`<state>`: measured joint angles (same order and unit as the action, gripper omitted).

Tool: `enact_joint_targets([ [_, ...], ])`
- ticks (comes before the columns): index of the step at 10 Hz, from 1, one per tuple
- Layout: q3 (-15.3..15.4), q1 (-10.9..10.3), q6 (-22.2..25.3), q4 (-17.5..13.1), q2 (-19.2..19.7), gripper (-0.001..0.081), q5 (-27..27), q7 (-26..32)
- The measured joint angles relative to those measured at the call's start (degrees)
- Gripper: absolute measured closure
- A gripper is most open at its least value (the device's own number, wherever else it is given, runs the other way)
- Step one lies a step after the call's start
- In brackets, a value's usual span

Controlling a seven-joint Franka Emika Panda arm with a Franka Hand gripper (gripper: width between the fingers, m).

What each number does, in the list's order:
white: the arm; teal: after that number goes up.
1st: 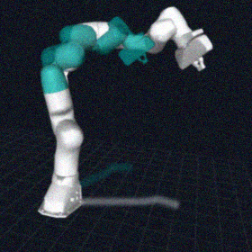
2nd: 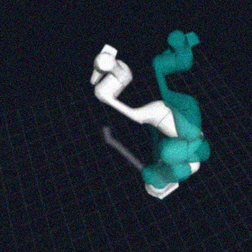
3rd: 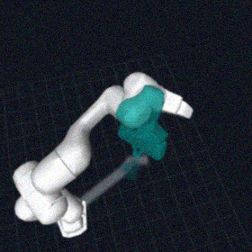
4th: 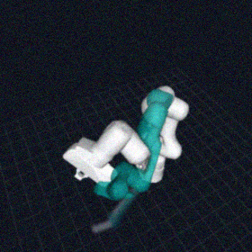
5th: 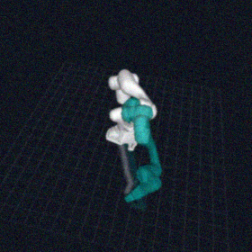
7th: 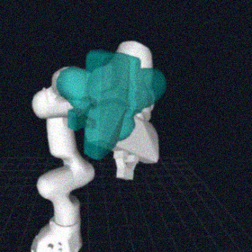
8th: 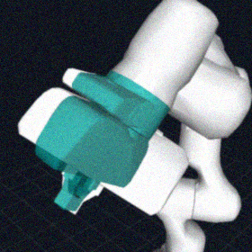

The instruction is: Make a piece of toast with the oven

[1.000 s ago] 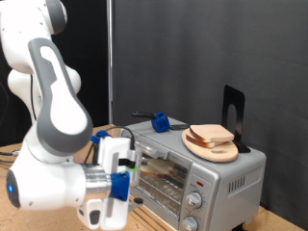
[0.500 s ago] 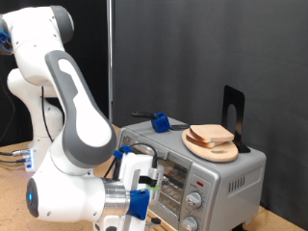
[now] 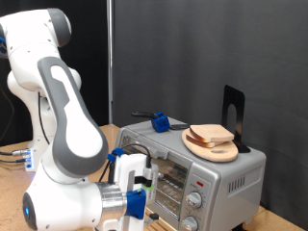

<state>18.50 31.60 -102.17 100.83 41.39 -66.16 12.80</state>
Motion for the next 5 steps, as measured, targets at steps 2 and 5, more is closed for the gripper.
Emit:
enact_joint_targets([
  [2,0.13,-0.41,-2.03,-2.76,2.6,-0.0002,-1.34,-0.18],
  [5,0.24,-1.71,-3.21,-7.93,6.76,-0.0002,-1.57,-1.3],
])
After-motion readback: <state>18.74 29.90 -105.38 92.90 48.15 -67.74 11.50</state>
